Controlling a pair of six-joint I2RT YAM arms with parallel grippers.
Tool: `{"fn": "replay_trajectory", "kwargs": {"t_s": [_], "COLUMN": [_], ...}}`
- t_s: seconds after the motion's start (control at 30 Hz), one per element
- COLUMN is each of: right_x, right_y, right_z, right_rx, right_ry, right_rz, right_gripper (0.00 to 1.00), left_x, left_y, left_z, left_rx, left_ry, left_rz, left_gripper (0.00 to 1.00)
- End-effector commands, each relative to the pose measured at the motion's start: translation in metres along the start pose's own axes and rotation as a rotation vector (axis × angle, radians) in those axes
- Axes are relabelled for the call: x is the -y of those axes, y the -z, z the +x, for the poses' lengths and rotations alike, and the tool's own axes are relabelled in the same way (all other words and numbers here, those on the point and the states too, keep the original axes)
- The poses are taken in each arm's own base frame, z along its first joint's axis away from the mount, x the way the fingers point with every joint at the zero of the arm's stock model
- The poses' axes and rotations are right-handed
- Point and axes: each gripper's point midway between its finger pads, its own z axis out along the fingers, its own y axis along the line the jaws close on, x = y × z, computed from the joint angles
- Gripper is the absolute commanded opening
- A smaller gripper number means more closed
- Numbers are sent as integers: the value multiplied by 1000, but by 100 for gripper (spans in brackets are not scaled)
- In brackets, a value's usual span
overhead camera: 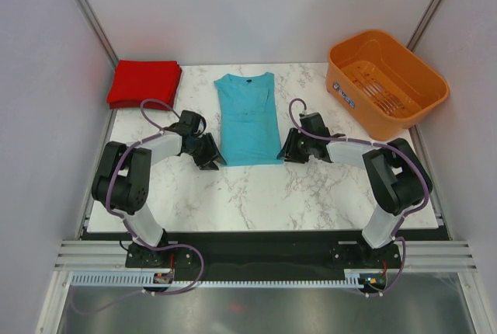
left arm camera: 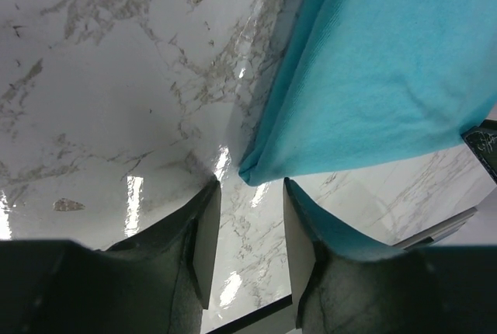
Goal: Fold and stack the t-shirts
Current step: Fold the tshirt
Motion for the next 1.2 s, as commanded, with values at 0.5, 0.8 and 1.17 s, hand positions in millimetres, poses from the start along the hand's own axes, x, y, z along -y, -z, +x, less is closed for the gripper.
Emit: {"fn": "replay_trajectory", "kwargs": {"t_s": [0.5, 0.8, 1.17], "right_x": [37, 41, 27], "right_y": [-6, -4, 17], "right_z": [40, 48, 90], "right_rx": [-87, -109, -137], "right_ry": [-67, -48, 79], "right_rz": [123, 160, 157], "right_gripper": [43, 9, 0], "left_x": [-7, -5, -12], "left_y": [-9, -3, 22], "left_z": [-2, -2, 46], "left_rx": [5, 15, -75], "left_ry": [41, 31, -1], "left_rz": [-10, -5, 39], "left_gripper": [10, 2, 2]}}
